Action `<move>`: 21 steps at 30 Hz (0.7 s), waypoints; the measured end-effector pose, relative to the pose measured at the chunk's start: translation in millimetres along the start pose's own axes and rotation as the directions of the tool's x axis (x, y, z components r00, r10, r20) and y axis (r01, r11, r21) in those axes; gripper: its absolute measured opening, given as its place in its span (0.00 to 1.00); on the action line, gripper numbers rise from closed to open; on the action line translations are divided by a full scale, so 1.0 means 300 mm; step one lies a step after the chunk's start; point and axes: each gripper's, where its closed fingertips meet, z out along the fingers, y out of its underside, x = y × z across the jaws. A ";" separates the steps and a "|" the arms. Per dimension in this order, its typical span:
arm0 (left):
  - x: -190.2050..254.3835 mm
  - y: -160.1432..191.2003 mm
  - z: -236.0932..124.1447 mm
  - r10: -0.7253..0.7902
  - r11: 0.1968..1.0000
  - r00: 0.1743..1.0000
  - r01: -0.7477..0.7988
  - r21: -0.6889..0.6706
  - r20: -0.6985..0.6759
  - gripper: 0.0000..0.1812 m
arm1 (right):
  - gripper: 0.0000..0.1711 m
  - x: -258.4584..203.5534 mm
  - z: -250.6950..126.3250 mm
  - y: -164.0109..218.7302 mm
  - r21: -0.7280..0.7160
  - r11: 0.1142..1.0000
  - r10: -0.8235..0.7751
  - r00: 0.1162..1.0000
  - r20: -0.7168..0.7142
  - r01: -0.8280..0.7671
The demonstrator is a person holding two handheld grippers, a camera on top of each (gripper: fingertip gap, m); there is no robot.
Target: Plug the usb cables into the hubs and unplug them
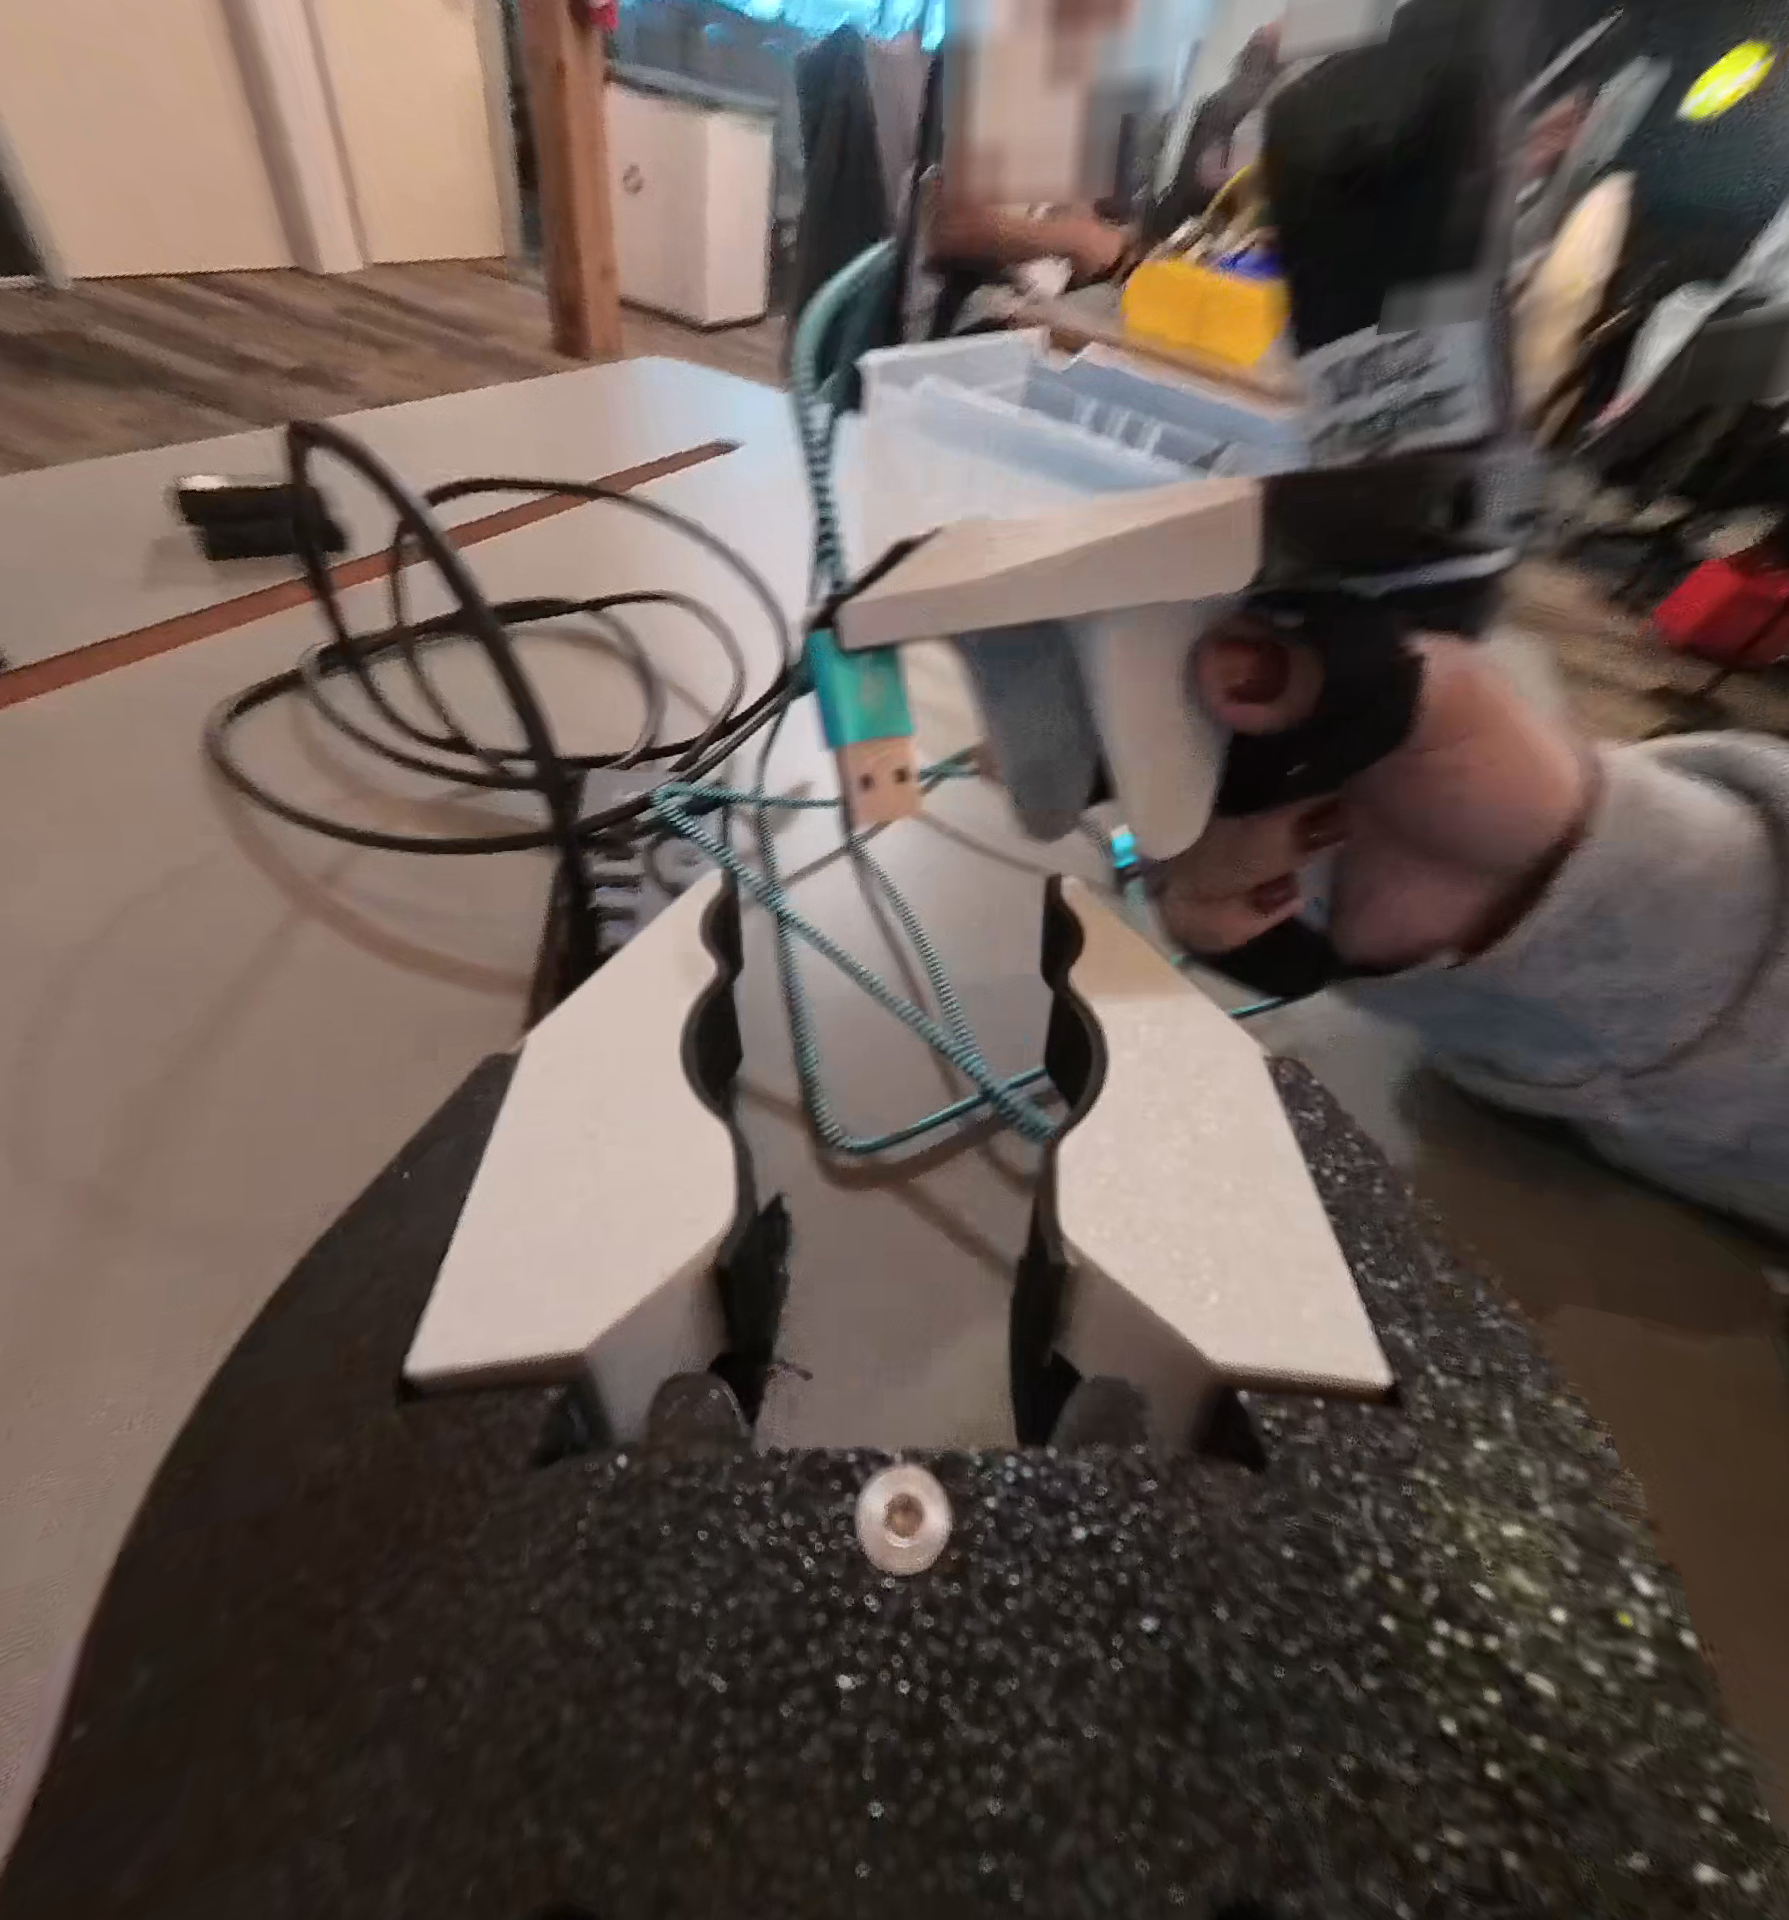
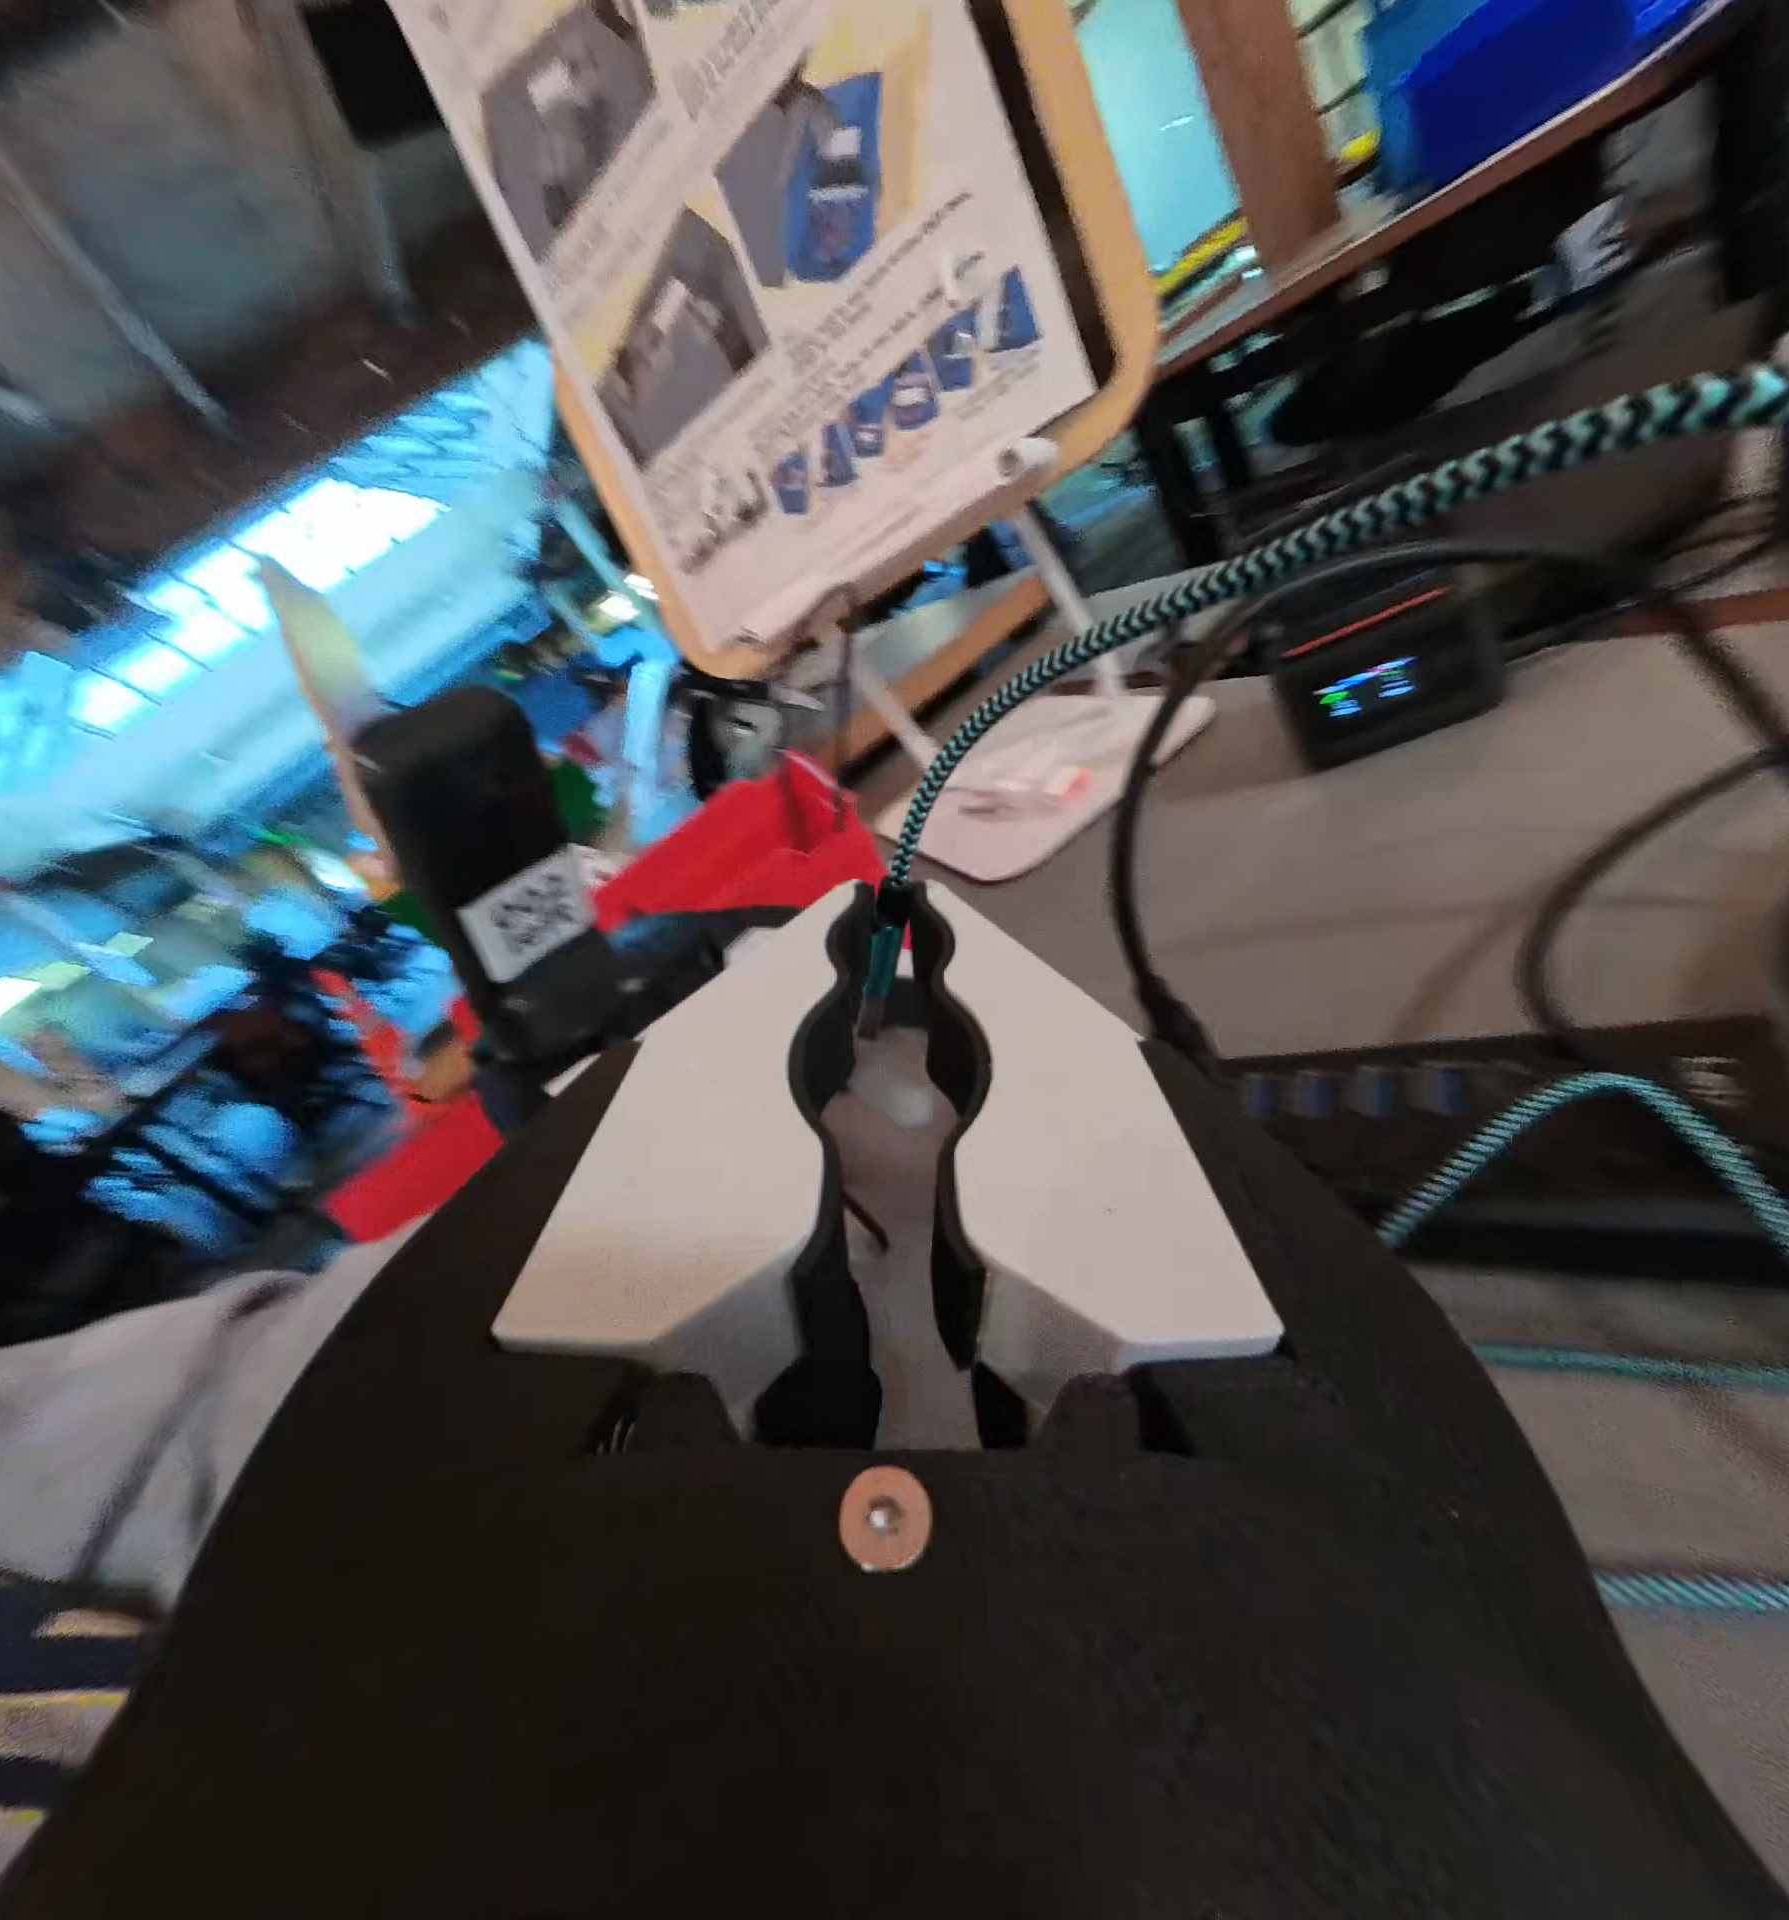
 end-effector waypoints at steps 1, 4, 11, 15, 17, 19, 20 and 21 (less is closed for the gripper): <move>0.024 -0.021 -0.002 -0.034 0.998 0.998 0.036 0.044 -0.056 0.29 | 0.03 -0.017 0.012 -0.001 0.007 0.999 0.047 0.998 0.046 -0.047; 0.042 -0.074 -0.026 -0.129 0.977 0.980 0.152 0.147 -0.155 0.21 | 0.02 -0.052 0.023 0.005 0.010 0.996 0.085 0.987 0.135 -0.087; 0.104 -0.124 -0.065 -0.282 0.908 0.850 0.385 0.162 -0.445 0.02 | 0.03 -0.118 -0.017 0.004 -0.024 0.997 0.074 0.940 0.333 -0.070; 0.137 -0.100 -0.050 -0.248 0.935 0.851 0.335 0.114 -0.463 0.01 | 0.08 -0.115 -0.042 0.026 -0.122 0.985 0.160 0.910 0.381 -0.122; 0.144 -0.093 -0.043 -0.229 0.945 0.862 0.308 0.107 -0.453 0.01 | 0.04 -0.125 -0.054 0.040 -0.163 0.981 0.165 0.901 0.401 -0.106; 0.149 -0.091 -0.042 -0.235 0.943 0.854 0.316 0.103 -0.465 0.01 | 0.03 -0.128 -0.061 0.050 -0.190 0.980 0.134 0.910 0.393 -0.063; 0.151 -0.088 -0.040 -0.240 0.942 0.849 0.320 0.098 -0.470 0.01 | 0.03 -0.125 -0.063 0.054 -0.203 0.978 0.116 0.918 0.380 -0.039; 0.149 -0.087 -0.034 -0.240 0.942 0.855 0.319 0.102 -0.459 0.01 | 0.02 -0.118 -0.064 0.054 -0.210 0.977 0.098 0.928 0.360 -0.022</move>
